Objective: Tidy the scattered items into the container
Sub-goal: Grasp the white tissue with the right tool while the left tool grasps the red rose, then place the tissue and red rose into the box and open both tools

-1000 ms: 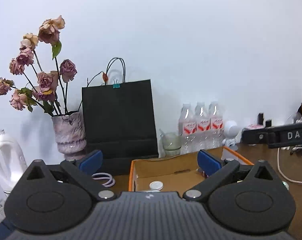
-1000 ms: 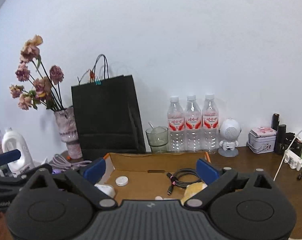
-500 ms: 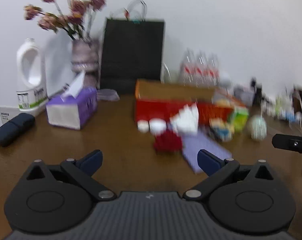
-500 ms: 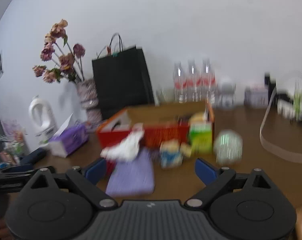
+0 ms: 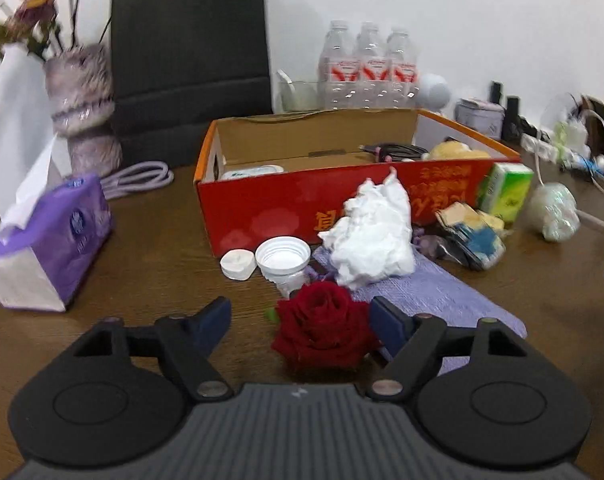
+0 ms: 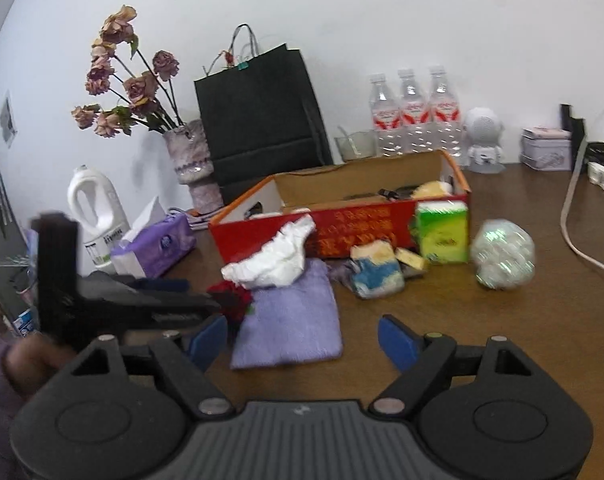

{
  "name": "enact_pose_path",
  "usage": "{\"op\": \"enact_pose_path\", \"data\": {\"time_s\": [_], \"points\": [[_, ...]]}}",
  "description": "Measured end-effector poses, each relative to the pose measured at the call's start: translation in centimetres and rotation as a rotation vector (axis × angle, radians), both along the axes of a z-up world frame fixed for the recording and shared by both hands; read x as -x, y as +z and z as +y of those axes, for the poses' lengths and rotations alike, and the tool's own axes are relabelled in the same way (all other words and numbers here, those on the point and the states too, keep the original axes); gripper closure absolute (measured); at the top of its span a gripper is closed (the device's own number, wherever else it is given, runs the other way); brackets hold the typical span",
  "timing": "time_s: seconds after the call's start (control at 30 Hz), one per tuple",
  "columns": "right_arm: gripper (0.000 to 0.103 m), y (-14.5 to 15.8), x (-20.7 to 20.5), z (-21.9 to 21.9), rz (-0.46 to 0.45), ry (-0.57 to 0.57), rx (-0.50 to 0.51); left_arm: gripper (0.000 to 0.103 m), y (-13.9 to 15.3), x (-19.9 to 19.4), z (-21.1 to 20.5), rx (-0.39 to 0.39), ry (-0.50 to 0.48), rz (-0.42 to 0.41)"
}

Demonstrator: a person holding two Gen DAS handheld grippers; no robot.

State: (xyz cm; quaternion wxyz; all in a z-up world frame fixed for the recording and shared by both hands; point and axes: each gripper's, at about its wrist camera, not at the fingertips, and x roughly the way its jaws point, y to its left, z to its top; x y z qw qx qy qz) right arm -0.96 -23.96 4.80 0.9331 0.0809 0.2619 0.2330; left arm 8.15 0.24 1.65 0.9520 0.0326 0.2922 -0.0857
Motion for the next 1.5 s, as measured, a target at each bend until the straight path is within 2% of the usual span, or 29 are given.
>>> {"op": "enact_pose_path", "data": {"time_s": [0.1, 0.17, 0.23, 0.27, 0.37, 0.43, 0.47, 0.57, 0.7, 0.83, 1.0, 1.1, 1.27, 1.5], "points": [[0.021, 0.5, -3.0, 1.6, 0.006, 0.024, 0.004, 0.050, -0.9, -0.5, 0.5, 0.044, -0.042, 0.050], [0.024, 0.7, -5.9, 3.3, 0.018, 0.056, 0.003, 0.054, -1.1, -0.3, 1.2, 0.068, -0.042, 0.063], [0.035, 0.6, -9.1, 4.9, 0.065, 0.091, -0.029, 0.057, -1.0, -0.1, 2.0, 0.098, -0.027, 0.068], [0.036, 0.4, -10.6, 5.7, 0.093, 0.102, -0.033, 0.057, -1.0, 0.1, 2.4, 0.111, -0.013, 0.067], [0.049, -0.9, -14.2, 8.8, 0.140, 0.090, 0.061, 0.059, -0.8, 1.0, 3.5, 0.144, 0.024, 0.044], [0.076, -2.1, -15.2, 10.0, 0.153, 0.084, 0.100, 0.059, -0.3, 1.9, 4.7, 0.177, 0.060, 0.024], [0.077, -2.5, -15.1, 10.1, 0.154, 0.085, 0.100, 0.059, 0.0, 2.3, 5.2, 0.192, 0.080, 0.012], [0.081, -2.0, -13.1, 9.2, 0.114, 0.088, 0.078, 0.059, 0.6, 3.8, 6.3, 0.220, 0.138, -0.005], [0.082, 0.3, -8.3, 5.6, 0.055, 0.081, -0.018, 0.059, 1.3, 6.6, 5.7, 0.221, 0.169, 0.010], [0.081, 1.5, -2.2, 1.9, 0.033, 0.083, -0.030, 0.059, 2.1, 10.9, 3.8, 0.218, 0.126, -0.010], [0.081, -0.7, 3.3, -0.3, 0.081, 0.032, 0.080, 0.059, 2.3, 15.6, 0.1, 0.203, -0.016, -0.042], [0.081, -1.6, 5.5, -1.4, 0.099, 0.015, 0.067, 0.059, 2.4, 18.0, -1.5, 0.195, -0.047, -0.070], [0.081, -0.7, 8.4, -1.4, 0.033, 0.046, 0.067, 0.059, 3.2, 20.5, -2.9, 0.153, -0.054, -0.106], [0.081, 0.6, 10.0, -1.7, -0.026, 0.056, 0.044, 0.059, 4.7, 20.3, -2.5, 0.152, -0.034, -0.132]]}}
